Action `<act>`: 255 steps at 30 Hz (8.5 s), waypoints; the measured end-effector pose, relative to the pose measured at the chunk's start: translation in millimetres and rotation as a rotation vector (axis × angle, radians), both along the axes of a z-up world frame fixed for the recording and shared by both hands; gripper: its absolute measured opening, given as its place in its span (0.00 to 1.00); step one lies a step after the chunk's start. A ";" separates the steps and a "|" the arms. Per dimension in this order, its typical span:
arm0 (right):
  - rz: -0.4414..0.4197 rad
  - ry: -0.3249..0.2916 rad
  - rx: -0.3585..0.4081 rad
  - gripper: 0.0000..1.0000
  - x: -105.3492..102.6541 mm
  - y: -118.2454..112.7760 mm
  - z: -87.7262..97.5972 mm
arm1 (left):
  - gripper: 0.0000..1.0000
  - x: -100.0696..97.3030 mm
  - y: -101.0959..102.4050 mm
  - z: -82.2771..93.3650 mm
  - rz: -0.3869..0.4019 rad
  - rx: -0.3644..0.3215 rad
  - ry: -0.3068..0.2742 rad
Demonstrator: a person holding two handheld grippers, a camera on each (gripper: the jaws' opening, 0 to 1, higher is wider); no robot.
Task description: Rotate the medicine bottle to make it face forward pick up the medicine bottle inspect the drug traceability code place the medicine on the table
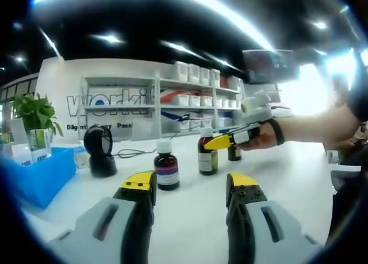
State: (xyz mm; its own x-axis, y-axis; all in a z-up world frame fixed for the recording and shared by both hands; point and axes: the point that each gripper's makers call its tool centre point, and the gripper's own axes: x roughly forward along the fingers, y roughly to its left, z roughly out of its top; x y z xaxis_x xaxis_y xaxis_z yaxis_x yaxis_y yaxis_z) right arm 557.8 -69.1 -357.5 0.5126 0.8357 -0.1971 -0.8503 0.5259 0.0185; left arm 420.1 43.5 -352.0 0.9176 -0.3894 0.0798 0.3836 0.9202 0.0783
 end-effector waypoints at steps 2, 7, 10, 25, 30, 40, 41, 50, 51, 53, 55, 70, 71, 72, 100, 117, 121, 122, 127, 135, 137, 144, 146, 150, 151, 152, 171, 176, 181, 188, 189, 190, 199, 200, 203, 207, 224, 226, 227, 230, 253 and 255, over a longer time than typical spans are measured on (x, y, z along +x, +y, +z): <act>-0.028 0.006 0.000 0.27 4.5 -1.2 0.0 | 0.39 0.2 0.3 -0.3 0.000 0.001 0.001; -0.084 0.005 -0.007 0.27 5.1 -1.5 -0.2 | 0.39 0.9 0.4 -1.1 -0.003 0.004 0.002; -0.119 0.005 -0.010 0.27 4.3 -0.9 -0.5 | 0.39 0.9 0.5 -0.9 -0.002 0.004 0.001; -0.399 -0.012 0.012 0.27 5.0 0.9 -0.4 | 0.39 -0.4 -0.5 0.1 -0.001 0.002 -0.003; -0.448 -0.020 0.026 0.27 9.1 -1.2 -0.1 | 0.39 -0.8 -0.7 0.4 -0.003 0.001 -0.004; -0.525 -0.023 0.018 0.27 8.7 -2.5 0.0 | 0.39 -1.1 -0.5 0.6 -0.002 0.000 -0.005; -0.529 -0.023 0.020 0.27 8.7 -2.6 0.0 | 0.39 -1.0 -0.5 0.4 -0.002 0.001 -0.004; -0.517 -0.019 0.019 0.28 7.3 -1.9 0.6 | 0.39 -1.4 -2.1 0.2 -0.007 0.002 -0.002; -0.511 -0.019 0.020 0.28 7.4 -2.5 0.8 | 0.39 -1.3 -1.9 0.1 -0.007 0.002 -0.001; -0.491 -0.033 0.025 0.32 6.1 -1.3 1.1 | 0.39 -1.1 -1.6 0.3 -0.005 0.001 -0.001; -0.467 -0.039 0.038 0.39 2.9 0.7 1.9 | 0.39 -1.0 -1.5 0.3 -0.004 0.001 -0.001; -0.280 -0.049 0.122 0.36 -11.1 -12.3 22.4 | 0.39 3.0 9.4 1.9 0.018 -0.054 0.005; -0.274 -0.048 0.129 0.36 -12.8 -15.3 24.7 | 0.39 3.0 8.8 1.6 0.019 -0.054 0.006; -0.266 -0.046 0.134 0.36 -14.4 -18.5 26.9 | 0.39 3.1 7.2 0.1 0.018 -0.044 0.010; -0.166 -0.185 0.114 0.32 -79.9 -97.0 43.9 | 0.38 8.8 13.3 -10.6 0.057 -0.020 0.061; -0.229 -0.142 0.242 0.32 -96.1 -124.7 28.9 | 0.38 4.5 5.9 -7.1 0.037 -0.024 0.049; -0.255 -0.148 0.257 0.32 -96.5 -138.8 28.1 | 0.38 2.8 4.4 -4.7 0.027 -0.035 0.041; -0.266 -0.149 0.264 0.32 -95.8 -143.0 27.8 | 0.38 2.8 4.2 -4.8 0.027 -0.035 0.041; -0.300 -0.144 0.288 0.31 -93.6 -162.6 25.8 | 0.38 3.4 2.6 -7.3 0.027 -0.020 0.049; -0.278 -0.184 0.287 0.31 -101.5 -174.9 22.5 | 0.38 4.9 5.8 -7.4 0.043 -0.023 0.051; -0.271 -0.186 0.281 0.31 -103.5 -173.3 22.8 | 0.38 5.3 6.2 -8.1 0.046 -0.021 0.054; -0.254 -0.200 0.257 0.31 -106.0 -173.0 19.5 | 0.38 4.5 8.4 -3.8 0.049 -0.039 0.036; -0.251 -0.204 0.259 0.31 -106.2 -172.9 19.7 | 0.38 5.0 7.6 -5.2 0.046 -0.036 0.042; -0.244 -0.212 0.246 0.30 -106.6 -170.4 17.6 | 0.38 4.7 5.4 -6.0 0.037 -0.027 0.043; -0.239 -0.216 0.231 0.30 -107.1 -168.7 15.8 | 0.38 4.4 5.9 -5.0 0.037 -0.030 0.039; -0.235 -0.218 0.225 0.30 -107.4 -167.6 15.0 | 0.38 4.4 6.6 -4.1 0.039 -0.035 0.036; -0.208 -0.197 0.226 0.29 -110.4 -164.4 13.4 | 0.38 4.6 7.3 -5.1 0.042 -0.034 0.040; -0.188 -0.178 0.180 0.35 -111.2 -157.7 6.2 | 0.38 5.6 9.9 -6.3 0.046 -0.026 0.040; -0.163 -0.138 0.190 0.34 -113.3 -151.4 6.7 | 0.38 5.5 9.1 -5.8 0.040 -0.025 0.037; -0.112 -0.152 0.165 0.34 -114.8 -127.9 31.1 | 0.38 4.6 8.4 -5.0 0.045 -0.014 0.030; -0.101 -0.146 0.166 0.34 -114.6 -123.0 34.8 | 0.38 4.5 8.7 -4.6 0.045 -0.018 0.029; -0.090 -0.150 0.159 0.34 -114.5 -117.8 38.0 | 0.38 4.5 8.8 -4.5 0.045 -0.019 0.029; -0.021 -0.177 0.089 0.35 -109.8 -74.2 49.3 | 0.38 4.8 8.8 -4.8 0.041 -0.030 0.033; -0.011 -0.174 0.096 0.34 -110.1 -69.9 50.9 | 0.38 4.7 8.8 -4.6 0.041 -0.031 0.033; -0.003 -0.169 0.106 0.34 -107.0 -60.2 53.4 | 0.38 4.4 8.5 -4.3 0.040 -0.035 0.032; 0.013 -0.161 0.111 0.33 -105.9 -44.0 56.4 | 0.38 4.4 8.3 -4.3 0.039 -0.039 0.034; 0.053 -0.149 0.123 0.31 -95.3 17.8 74.4 | 0.38 3.5 5.1 -6.5 0.024 -0.041 0.049; 0.048 -0.141 0.132 0.31 -93.3 21.8 74.9 | 0.38 3.3 4.4 -6.1 0.021 -0.042 0.048; 0.047 -0.137 0.133 0.31 -92.5 24.4 74.1 | 0.38 3.2 4.7 -5.9 0.021 -0.043 0.047; 0.046 -0.136 0.115 0.31 -88.2 30.4 69.2 | 0.38 3.3 5.0 -5.1 0.022 -0.047 0.045; -0.041 -0.072 0.003 0.32 -51.3 77.9 28.7 | 0.38 3.5 6.8 -4.5 0.017 -0.057 0.043; -0.044 -0.064 -0.004 0.33 -47.9 81.3 24.6 | 0.38 2.7 5.2 -4.5 0.008 -0.058 0.043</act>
State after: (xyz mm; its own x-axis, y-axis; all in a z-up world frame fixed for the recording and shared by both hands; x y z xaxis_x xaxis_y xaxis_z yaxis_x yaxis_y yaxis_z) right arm 509.9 12.3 -332.9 0.5608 0.8112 -0.1656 -0.8256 0.5631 -0.0376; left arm 422.8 48.7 -356.4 0.9238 -0.3778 0.0620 0.3780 0.9258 0.0085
